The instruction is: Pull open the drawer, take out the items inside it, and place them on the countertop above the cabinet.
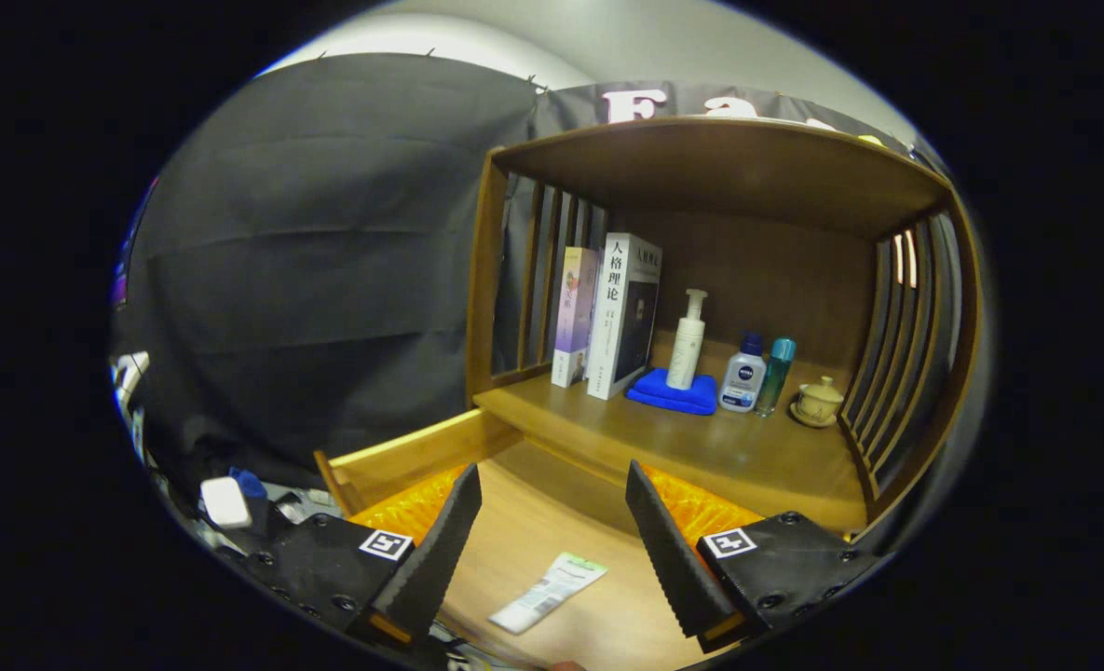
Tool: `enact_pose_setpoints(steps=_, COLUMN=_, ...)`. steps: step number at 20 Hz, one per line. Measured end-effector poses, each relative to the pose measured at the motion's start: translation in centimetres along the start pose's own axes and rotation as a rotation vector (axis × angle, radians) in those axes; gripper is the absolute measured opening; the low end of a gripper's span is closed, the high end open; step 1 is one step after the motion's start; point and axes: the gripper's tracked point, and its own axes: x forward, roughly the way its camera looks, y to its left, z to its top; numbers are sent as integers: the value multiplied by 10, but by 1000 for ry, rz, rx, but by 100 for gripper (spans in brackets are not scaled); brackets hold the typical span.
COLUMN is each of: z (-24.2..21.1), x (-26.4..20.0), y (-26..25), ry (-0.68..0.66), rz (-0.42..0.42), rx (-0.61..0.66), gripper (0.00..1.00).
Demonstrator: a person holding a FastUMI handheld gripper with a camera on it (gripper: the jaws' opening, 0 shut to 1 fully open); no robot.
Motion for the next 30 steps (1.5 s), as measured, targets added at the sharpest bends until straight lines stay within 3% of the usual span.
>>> enact_pose_setpoints(steps=9, z=-81, x=45, y=-1, ry=426, rz=135, rx=-30, gripper=98)
enact_pose_setpoints(steps=11, z=-101, x=51, y=-3, ry=508, rz=129, rx=-34, gripper=98)
enact_pose_setpoints(steps=16, z=-137, x=51, y=8, ry=659, rz=150, rx=27, gripper=98)
enact_pose_setpoints(steps=24, z=-169, x=52, y=6, ry=794, rz=133, rx=96, gripper=97)
enact_pose_setpoints(steps=30, z=-182, x=48, y=18, ry=891, rz=180, rx=206, gripper=77)
